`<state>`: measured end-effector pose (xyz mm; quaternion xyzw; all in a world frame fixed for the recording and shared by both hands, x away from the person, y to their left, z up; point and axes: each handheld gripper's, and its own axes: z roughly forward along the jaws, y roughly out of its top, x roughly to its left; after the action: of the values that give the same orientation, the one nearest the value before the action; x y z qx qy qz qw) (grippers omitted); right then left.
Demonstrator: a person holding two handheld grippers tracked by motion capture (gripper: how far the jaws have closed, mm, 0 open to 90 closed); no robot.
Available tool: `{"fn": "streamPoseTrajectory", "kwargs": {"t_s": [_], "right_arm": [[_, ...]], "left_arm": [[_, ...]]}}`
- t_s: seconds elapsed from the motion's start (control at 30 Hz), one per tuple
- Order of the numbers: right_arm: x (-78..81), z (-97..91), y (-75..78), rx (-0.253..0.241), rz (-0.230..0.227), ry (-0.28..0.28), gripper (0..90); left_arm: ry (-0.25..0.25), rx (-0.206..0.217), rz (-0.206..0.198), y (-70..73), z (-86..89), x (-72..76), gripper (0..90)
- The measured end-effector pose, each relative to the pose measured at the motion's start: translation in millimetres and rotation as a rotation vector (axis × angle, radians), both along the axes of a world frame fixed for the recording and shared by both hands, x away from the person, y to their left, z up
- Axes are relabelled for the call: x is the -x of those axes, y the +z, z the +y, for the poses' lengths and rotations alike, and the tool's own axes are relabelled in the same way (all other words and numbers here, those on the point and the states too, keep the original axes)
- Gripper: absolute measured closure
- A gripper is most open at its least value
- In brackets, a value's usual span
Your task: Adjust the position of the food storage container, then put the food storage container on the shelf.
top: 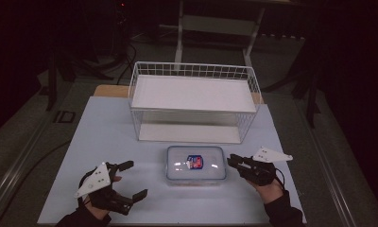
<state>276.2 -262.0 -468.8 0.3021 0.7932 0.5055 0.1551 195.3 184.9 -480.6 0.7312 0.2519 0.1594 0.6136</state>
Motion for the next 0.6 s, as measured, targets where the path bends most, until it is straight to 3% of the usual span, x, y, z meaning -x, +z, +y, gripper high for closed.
{"fn": "streamPoseTrajectory", "kwargs": {"t_s": [0.07, 0.23, 0.3, 0.37, 0.43, 0.5, 0.6], "right_arm": [[4.9, 1.8, 4.2, -0.014, -0.024, 0.02, 46.5], [9.5, 2.7, 13.3, -0.051, -0.053, 0.053, 16.0], [9.6, 2.9, 15.6, -0.068, -0.061, 0.059, 13.9], [10.3, 4.0, 17.5, -0.04, -0.088, 0.058, 11.2], [10.6, 4.8, 18.8, -0.03, -0.114, 0.046, 11.2], [11.6, 5.9, 20.5, -0.012, -0.136, 0.01, 11.2], [13.1, 6.8, 21.8, -0.003, -0.177, -0.008, 11.9]], "left_arm": [[-0.008, -0.01, 0.006, 6.1, -3.9, -0.1, 0.5], [-0.01, -0.056, -0.002, 23.7, -13.8, -0.9, 0.5], [-0.012, -0.071, 0.0, 29.6, -17.6, -4.0, 0.5], [-0.013, -0.081, 0.015, 34.3, -21.0, -8.9, 0.5], [-0.005, -0.093, 0.052, 38.5, -25.0, -15.2, 0.5], [-0.018, -0.079, 0.092, 42.2, -28.8, -21.6, 0.5], [-0.005, -0.079, 0.109, 44.4, -33.9, -27.8, 0.4]]}}
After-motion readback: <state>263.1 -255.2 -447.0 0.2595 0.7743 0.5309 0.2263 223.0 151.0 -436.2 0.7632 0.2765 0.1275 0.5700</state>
